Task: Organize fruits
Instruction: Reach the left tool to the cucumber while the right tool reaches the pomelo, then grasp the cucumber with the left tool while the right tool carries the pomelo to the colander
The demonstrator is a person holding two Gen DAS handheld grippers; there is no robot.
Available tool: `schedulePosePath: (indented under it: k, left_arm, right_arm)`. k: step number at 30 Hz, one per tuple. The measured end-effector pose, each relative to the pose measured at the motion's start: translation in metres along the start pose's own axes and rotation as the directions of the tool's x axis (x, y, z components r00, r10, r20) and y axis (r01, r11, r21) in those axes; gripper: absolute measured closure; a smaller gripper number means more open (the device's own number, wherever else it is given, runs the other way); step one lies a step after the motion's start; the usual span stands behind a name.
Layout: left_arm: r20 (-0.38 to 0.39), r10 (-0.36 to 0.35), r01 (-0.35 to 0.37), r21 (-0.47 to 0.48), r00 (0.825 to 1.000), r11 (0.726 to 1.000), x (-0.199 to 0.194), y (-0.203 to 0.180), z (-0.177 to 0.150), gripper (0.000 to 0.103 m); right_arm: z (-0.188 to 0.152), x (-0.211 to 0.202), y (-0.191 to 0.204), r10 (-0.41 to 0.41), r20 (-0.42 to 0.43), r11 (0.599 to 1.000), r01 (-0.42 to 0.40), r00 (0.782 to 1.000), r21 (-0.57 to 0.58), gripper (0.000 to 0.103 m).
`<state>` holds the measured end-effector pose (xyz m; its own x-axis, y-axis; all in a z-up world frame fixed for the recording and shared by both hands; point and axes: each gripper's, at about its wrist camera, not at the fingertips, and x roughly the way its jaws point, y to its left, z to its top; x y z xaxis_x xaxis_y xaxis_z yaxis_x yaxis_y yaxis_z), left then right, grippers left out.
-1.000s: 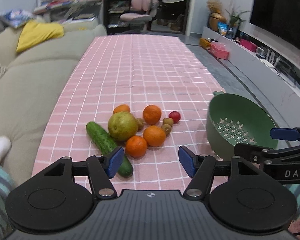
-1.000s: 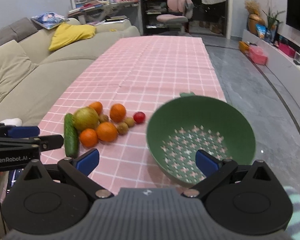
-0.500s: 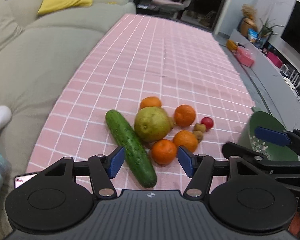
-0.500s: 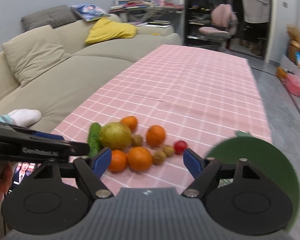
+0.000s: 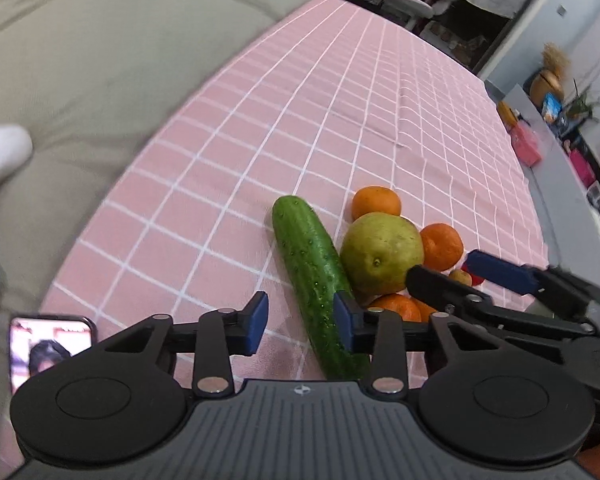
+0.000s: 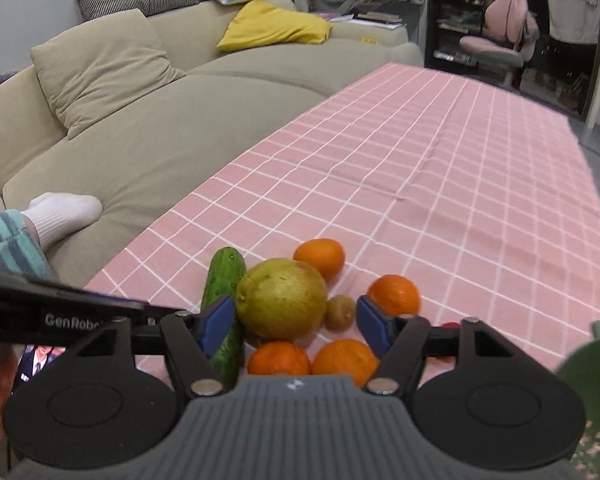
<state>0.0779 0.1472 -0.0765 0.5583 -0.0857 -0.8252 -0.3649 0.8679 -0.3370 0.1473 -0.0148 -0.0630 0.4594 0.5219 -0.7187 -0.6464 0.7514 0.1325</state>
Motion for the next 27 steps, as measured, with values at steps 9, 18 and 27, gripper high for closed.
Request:
schedulePosePath:
  k: [9,18,27]
  left_arm:
    - [0.006,-0.083,0.082,-0.181,0.997,0.980,0.012,0.025,0.016,0.066]
    - [0.011,-0.126,0.125,-0.251,0.992,0.960,0.018,0.034,0.020,0.062]
    - [0.005,-0.127,0.123,-0.275,0.992,0.953,0.024,0.035,0.019,0.056]
  right_arm:
    - [0.006,0.030,-0.007,0.032,-0.008,0.999,-0.032,0.999,0.026,0.035]
    - [0.006,0.047,0.005,0.060,-0.013,0.998,-0.061,0.998,-0.026,0.031]
    - [0.005,0.050,-0.001,0.051,-0.026,0.999,-0.051,0.998,0.003,0.039]
